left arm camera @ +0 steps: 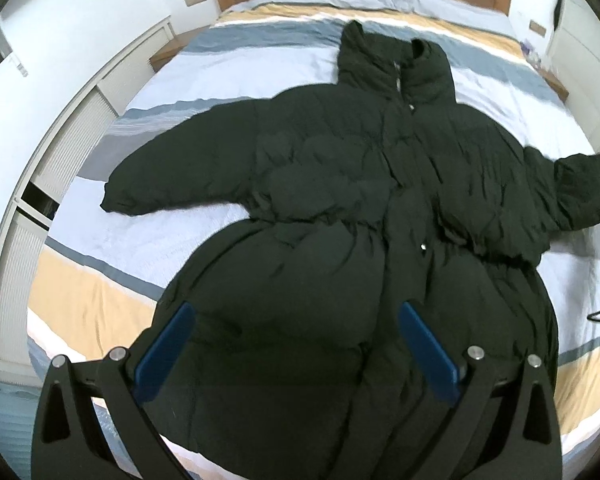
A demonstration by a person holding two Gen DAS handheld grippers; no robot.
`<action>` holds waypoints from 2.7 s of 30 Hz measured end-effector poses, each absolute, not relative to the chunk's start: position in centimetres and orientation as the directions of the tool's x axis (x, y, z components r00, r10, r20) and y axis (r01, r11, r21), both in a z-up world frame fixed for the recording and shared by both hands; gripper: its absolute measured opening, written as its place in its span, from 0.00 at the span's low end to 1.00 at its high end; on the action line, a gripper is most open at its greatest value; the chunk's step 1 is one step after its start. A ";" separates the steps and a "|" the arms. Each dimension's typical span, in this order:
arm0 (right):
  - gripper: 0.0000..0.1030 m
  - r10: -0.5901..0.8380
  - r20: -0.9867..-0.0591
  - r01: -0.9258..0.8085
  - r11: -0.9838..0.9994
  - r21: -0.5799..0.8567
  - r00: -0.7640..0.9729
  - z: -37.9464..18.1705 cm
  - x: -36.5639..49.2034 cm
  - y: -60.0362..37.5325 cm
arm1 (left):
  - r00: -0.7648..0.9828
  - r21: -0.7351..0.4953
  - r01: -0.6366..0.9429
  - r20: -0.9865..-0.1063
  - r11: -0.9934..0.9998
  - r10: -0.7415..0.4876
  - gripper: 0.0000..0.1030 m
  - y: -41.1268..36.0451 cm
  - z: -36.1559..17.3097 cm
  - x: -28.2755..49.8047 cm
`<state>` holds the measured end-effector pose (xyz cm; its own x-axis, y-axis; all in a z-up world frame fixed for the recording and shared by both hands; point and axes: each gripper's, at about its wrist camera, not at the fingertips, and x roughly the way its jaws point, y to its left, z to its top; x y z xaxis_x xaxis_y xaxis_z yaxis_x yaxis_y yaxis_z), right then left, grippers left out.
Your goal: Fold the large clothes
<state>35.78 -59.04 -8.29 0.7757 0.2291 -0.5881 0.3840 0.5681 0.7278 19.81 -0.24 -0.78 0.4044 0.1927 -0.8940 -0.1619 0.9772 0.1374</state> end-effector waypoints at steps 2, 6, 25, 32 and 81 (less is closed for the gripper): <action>0.10 0.246 -0.579 0.332 0.621 0.710 0.778 -5.9 36.9 -57.0 | 0.422 0.135 -0.183 -0.884 0.974 0.202 1.00 0.7 -0.6 19.9; 0.10 0.292 -0.568 0.223 0.709 0.668 0.770 -1.6 39.2 -51.4 | 0.452 0.102 -0.213 -0.871 0.972 0.191 1.00 3.2 -0.2 19.9; 0.14 0.322 -0.783 -0.001 0.925 0.380 0.532 -6.7 43.4 -23.7 | 0.382 0.050 -0.369 -0.902 0.928 0.200 1.00 19.7 -3.4 15.4; 0.27 0.282 -0.865 -0.016 0.953 0.304 0.414 -12.2 43.0 -17.5 | 0.353 0.038 -0.400 -0.916 0.916 0.192 1.00 22.0 -5.0 14.4; 0.62 0.236 -0.887 -0.140 0.971 0.196 0.397 -18.0 41.9 -33.3 | 0.368 -0.023 0.025 -0.929 0.999 -0.030 1.00 -8.2 -18.3 43.8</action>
<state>41.94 -33.27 -17.98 0.3974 0.2362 -0.8867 -0.1396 0.9706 0.1960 43.83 -8.21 -18.31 0.3685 -0.0303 -0.9291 0.0253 0.9994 -0.0226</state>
